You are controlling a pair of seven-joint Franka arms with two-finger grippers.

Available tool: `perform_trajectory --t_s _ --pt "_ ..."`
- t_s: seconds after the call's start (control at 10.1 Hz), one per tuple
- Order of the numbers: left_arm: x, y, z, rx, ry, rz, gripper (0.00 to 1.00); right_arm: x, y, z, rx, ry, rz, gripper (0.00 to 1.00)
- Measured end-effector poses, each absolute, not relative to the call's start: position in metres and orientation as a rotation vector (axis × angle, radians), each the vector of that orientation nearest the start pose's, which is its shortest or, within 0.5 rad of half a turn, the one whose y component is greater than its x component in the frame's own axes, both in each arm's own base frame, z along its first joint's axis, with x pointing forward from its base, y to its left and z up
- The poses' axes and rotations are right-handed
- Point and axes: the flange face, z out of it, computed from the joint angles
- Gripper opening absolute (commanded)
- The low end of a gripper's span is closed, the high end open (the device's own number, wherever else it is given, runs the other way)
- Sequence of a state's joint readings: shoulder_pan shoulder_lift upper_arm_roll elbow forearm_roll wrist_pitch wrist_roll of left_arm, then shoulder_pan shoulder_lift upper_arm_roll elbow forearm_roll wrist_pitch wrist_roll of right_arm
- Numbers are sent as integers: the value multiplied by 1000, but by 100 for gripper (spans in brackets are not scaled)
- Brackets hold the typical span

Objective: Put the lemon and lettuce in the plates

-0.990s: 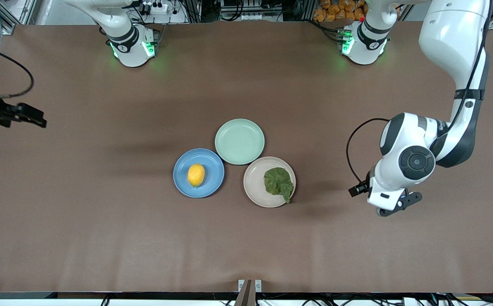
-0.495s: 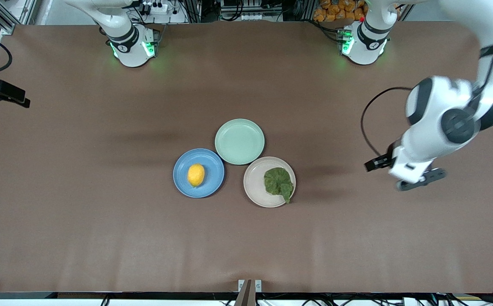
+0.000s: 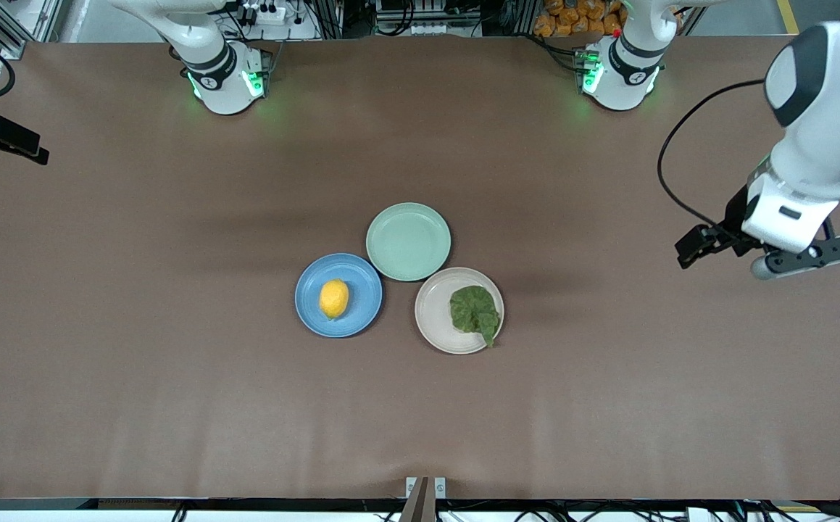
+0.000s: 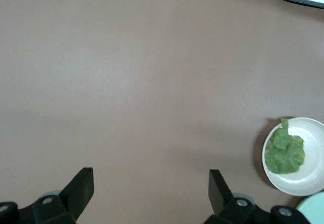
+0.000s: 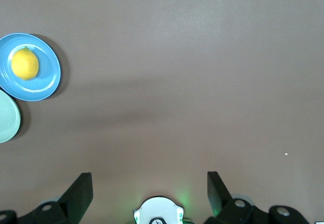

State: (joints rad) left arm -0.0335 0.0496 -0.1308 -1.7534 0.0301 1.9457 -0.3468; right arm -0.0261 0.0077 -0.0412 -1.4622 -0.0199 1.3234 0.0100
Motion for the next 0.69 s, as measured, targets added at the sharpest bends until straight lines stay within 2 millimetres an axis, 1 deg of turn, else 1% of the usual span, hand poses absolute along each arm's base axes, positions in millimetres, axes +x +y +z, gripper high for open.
perform_trajectory --t_s 0.3,0.4,0.69 --pt "569 -92 593 -3139 -57 -118 100 536 -38 651 -3152 124 161 100" --pt "564 -91 604 -3135 -4 -72 100 537 -37 652 -3153 123 143 100" --pt "550 -88 627 -3124 138 10 100 539 -37 655 -3155 120 108 100"
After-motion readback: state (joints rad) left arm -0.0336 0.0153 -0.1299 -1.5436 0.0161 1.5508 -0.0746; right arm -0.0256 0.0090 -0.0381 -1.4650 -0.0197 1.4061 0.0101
